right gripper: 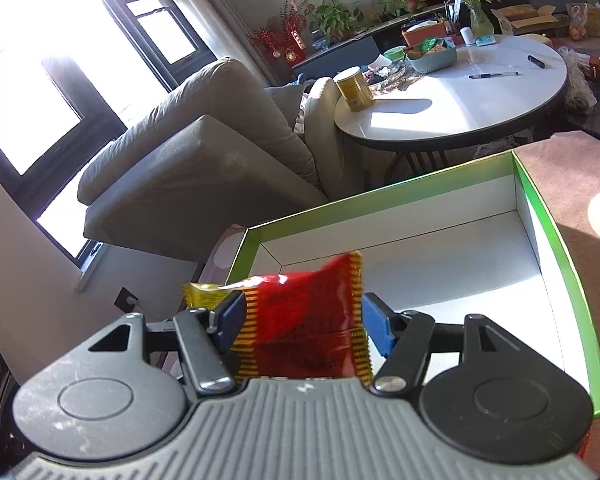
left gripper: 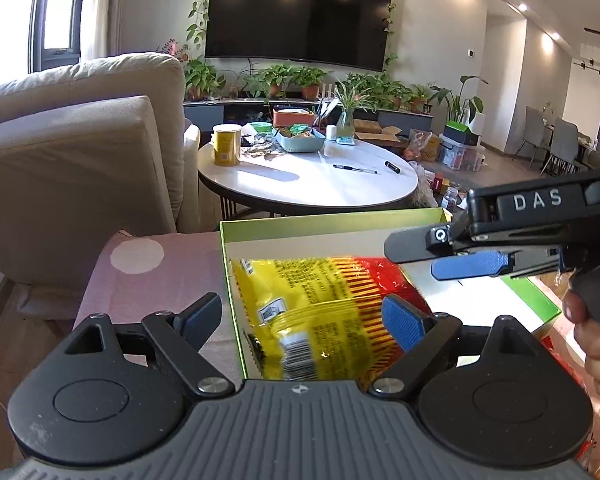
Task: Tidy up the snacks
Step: 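Carry the striped bag with the right tool over the box, then open the right tool to drop the striped bag into the box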
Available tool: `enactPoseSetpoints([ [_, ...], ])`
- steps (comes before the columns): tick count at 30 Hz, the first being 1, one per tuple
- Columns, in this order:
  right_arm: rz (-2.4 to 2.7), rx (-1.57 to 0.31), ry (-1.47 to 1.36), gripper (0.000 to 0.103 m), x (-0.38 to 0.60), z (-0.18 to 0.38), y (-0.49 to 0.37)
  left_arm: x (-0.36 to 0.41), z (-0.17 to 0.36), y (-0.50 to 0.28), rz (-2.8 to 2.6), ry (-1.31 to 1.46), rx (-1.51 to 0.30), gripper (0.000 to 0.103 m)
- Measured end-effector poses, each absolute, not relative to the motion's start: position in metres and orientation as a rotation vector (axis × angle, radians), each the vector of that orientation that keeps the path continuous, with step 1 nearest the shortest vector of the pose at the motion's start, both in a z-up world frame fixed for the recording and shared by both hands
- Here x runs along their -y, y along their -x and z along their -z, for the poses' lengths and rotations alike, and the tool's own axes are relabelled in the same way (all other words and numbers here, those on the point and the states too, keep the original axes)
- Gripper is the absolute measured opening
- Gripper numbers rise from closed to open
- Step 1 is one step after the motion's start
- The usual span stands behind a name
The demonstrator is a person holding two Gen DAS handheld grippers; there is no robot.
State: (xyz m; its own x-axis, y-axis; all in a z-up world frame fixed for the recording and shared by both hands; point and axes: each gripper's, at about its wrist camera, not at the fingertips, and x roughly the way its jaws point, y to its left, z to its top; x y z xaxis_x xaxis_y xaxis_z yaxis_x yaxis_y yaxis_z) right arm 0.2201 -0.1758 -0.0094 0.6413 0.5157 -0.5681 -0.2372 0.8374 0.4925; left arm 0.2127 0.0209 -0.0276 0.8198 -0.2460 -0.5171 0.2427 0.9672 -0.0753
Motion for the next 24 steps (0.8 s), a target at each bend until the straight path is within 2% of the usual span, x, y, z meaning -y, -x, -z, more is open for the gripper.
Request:
enactPoseSetpoints([
  [11, -0.425, -0.77, -0.367, 0.07, 0.178, 0.008, -0.22, -0.018, 0.033, -0.219, 0.239, -0.027, -0.561, 0.086],
  [24, -0.412, -0.756, -0.353, 0.07, 0.194, -0.003, -0.2, -0.026, 0.021, -0.186, 0.233, 0.009, -0.536, 0.086],
])
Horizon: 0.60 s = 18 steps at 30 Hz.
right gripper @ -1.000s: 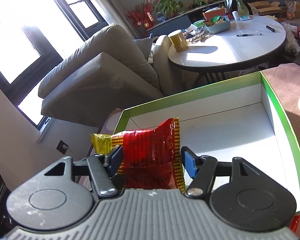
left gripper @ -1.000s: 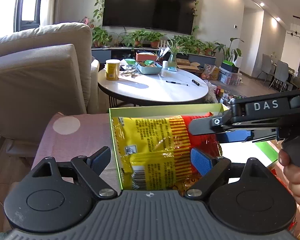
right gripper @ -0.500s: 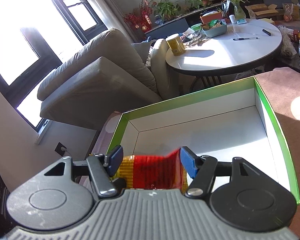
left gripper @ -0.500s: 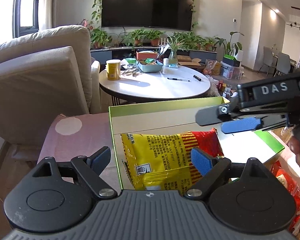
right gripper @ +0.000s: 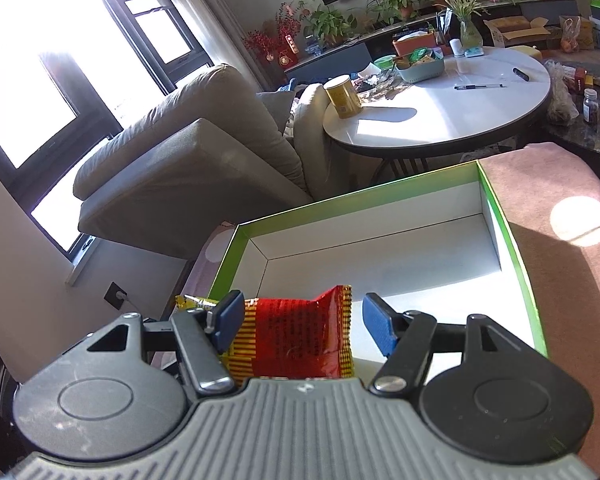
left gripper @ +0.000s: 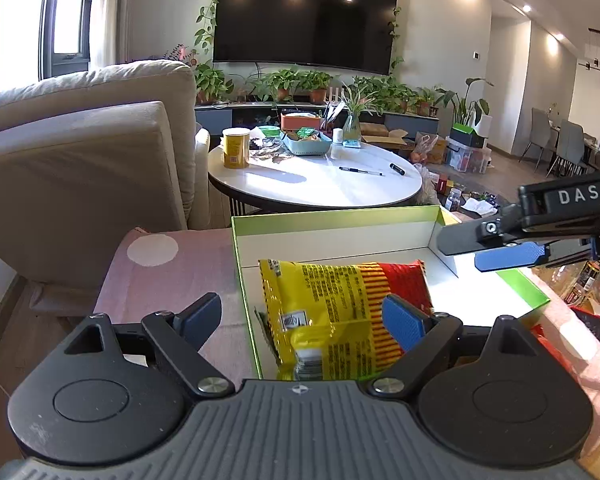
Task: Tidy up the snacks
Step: 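Open the right tool to drop the striped bag into the box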
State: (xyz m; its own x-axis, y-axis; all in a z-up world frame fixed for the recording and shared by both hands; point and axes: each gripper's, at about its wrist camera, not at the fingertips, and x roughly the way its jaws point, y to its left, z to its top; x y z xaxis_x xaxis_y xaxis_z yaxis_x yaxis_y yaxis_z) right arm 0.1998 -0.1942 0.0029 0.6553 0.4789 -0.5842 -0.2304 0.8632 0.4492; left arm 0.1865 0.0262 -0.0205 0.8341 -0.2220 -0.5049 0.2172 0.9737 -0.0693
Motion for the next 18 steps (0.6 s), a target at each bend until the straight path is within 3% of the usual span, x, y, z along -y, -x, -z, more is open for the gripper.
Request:
enactPoseSetpoints([
  [18, -0.341, -0.797, -0.333, 0.079, 0.237, 0.015, -0.129, 0.012, 0.027, -0.118, 0.376, 0.031, -0.577, 0.087],
])
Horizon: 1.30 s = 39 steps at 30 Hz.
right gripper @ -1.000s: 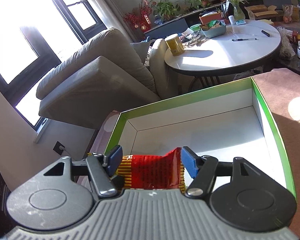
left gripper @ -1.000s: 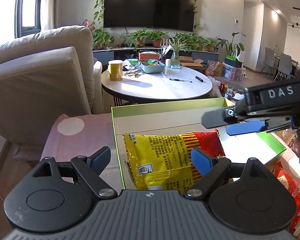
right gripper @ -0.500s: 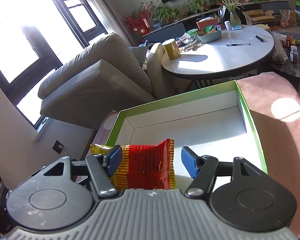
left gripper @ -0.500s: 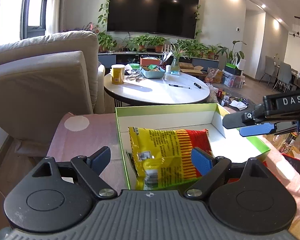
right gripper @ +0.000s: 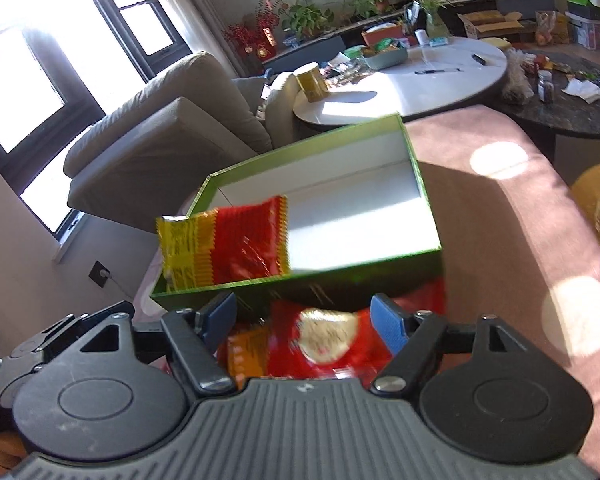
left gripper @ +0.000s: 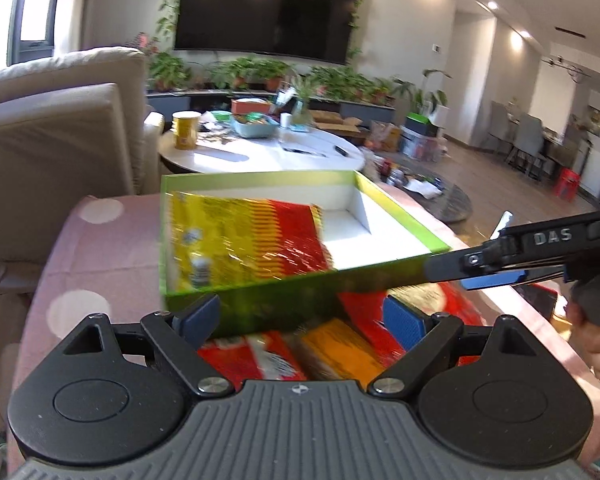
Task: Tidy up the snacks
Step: 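Open the right tool to drop the striped bag into the box, then grasp the large red bag with the right tool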
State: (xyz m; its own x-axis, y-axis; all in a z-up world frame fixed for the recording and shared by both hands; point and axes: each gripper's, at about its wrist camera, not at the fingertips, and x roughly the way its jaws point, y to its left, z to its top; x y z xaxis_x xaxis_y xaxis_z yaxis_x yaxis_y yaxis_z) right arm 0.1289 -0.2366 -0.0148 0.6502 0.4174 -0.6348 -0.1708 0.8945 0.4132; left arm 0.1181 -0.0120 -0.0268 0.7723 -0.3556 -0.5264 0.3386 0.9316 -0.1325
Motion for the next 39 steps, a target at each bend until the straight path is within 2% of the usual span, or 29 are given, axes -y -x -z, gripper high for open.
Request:
enactPoseSetpoints([
  [9, -0.281, -0.825, -0.381, 0.086, 0.26, 0.029, -0.116, 0.051, 0.035, -0.11, 0.464, -0.012, -0.623, 0.089],
  [26, -0.311, -0.896, -0.44, 0.086, 0.276, 0.06, -0.123, 0.099, 0.061, -0.124, 0.521, -0.072, -0.734, 0.089],
  [33, -0.329, -0.9, -0.46, 0.086, 0.279, 0.065, -0.126, 0.109, 0.064, -0.124, 0.529, -0.111, -0.727, 0.09],
  [39, -0.35, -0.903, -0.453, 0.086, 0.278, 0.066, -0.129, 0.115, 0.065, -0.129, 0.529, -0.106, -0.729, 0.099],
])
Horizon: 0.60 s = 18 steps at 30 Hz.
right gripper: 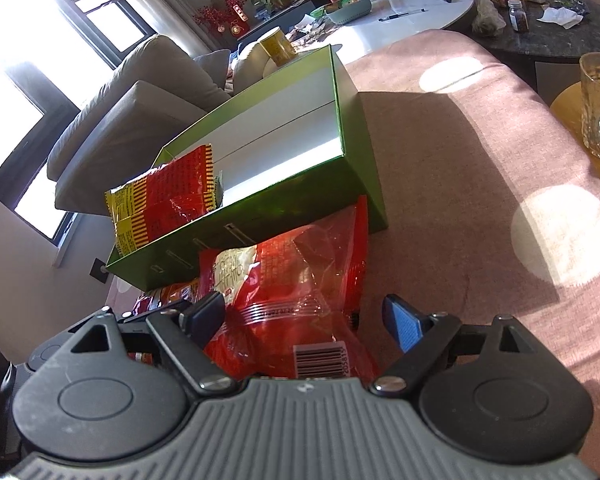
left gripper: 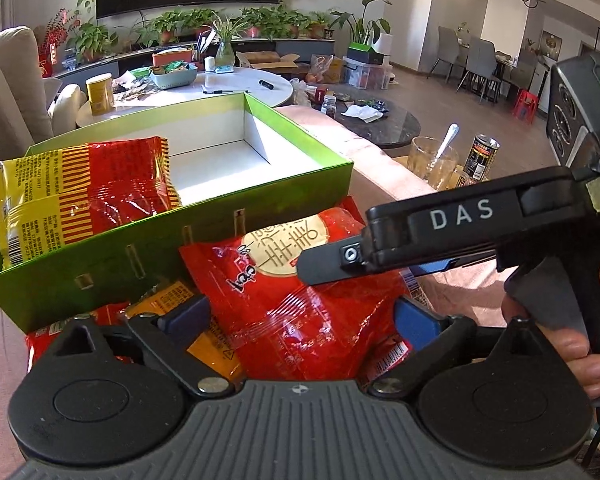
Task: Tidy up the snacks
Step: 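Grasp the large red bag with the right tool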
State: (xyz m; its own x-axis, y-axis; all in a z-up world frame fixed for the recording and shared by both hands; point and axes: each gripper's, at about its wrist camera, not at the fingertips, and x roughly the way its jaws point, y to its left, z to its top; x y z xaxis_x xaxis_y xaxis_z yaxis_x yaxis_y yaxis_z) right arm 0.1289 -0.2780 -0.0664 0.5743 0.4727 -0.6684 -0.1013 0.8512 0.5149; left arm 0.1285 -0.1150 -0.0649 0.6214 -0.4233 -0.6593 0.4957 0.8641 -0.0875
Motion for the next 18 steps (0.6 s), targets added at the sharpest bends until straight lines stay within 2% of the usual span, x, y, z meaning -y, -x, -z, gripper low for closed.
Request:
enactPoseSetpoints([
  [2, -0.357, -0.909, -0.456, 0.086, 0.277, 0.067, -0.131, 0.118, 0.065, -0.129, 0.528, -0.112, -0.728, 0.099],
  [4, -0.372, -0.91, -0.452, 0.078, 0.276, 0.067, -0.131, 0.12, 0.065, -0.13, 0.54, -0.111, -0.729, 0.099],
  [7, -0.372, -0.917, -0.416, 0.068, 0.271, 0.066, -0.131, 0.122, 0.066, -0.13, 0.56, -0.099, -0.729, 0.093],
  [8, -0.374, -0.917, -0.406, 0.066, 0.269, 0.066, -0.131, 0.123, 0.065, -0.129, 0.573, -0.1, -0.724, 0.086],
  [11, -0.4, -0.908, -0.407, 0.061, 0.267, 0.061, -0.127, 0.123, 0.062, -0.123, 0.599, -0.097, -0.718, 0.081],
  [12, -0.404, -0.904, -0.401, 0.06, 0.267, 0.058, -0.126, 0.123, 0.06, -0.121, 0.626, -0.095, -0.7, 0.068],
  [18, -0.417, -0.881, -0.417, 0.056, 0.269, 0.05, -0.12, 0.125, 0.054, -0.115, 0.649, -0.095, -0.684, 0.071],
])
